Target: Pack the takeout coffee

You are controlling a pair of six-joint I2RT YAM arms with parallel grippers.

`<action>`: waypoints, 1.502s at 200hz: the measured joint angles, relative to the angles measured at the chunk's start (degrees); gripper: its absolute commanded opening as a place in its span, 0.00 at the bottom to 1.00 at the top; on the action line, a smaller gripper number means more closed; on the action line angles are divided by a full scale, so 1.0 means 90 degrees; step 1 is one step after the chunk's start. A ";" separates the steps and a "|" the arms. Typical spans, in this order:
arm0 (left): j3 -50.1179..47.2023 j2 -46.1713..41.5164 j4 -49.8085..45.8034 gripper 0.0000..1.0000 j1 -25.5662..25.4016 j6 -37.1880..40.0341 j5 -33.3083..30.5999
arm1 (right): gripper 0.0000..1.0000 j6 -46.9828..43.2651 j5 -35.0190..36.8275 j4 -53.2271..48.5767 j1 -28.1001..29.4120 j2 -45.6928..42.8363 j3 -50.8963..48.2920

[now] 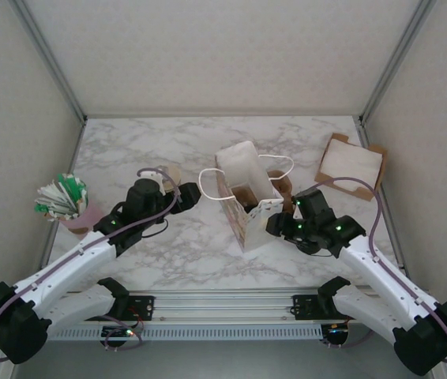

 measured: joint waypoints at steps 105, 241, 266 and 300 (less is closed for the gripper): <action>0.1316 -0.0274 -0.1506 1.00 0.0714 0.0313 -0.1022 | 0.68 0.0075 -0.0107 0.0692 0.0000 0.0355 -0.0199; 0.3871 0.0391 -0.4031 1.00 0.3228 0.0629 -0.2344 | 0.98 -0.0702 -0.0401 -0.0512 0.0007 -0.1287 -0.0277; 0.4359 0.0799 -0.4243 1.00 0.3891 0.0634 -0.2317 | 0.97 -0.0889 -0.0566 -0.0527 0.0049 -0.1350 -0.0277; 0.4845 0.1350 -0.4452 0.95 0.4665 0.0670 -0.2091 | 0.93 -0.1163 -0.0641 -0.0500 0.0165 -0.1350 -0.0277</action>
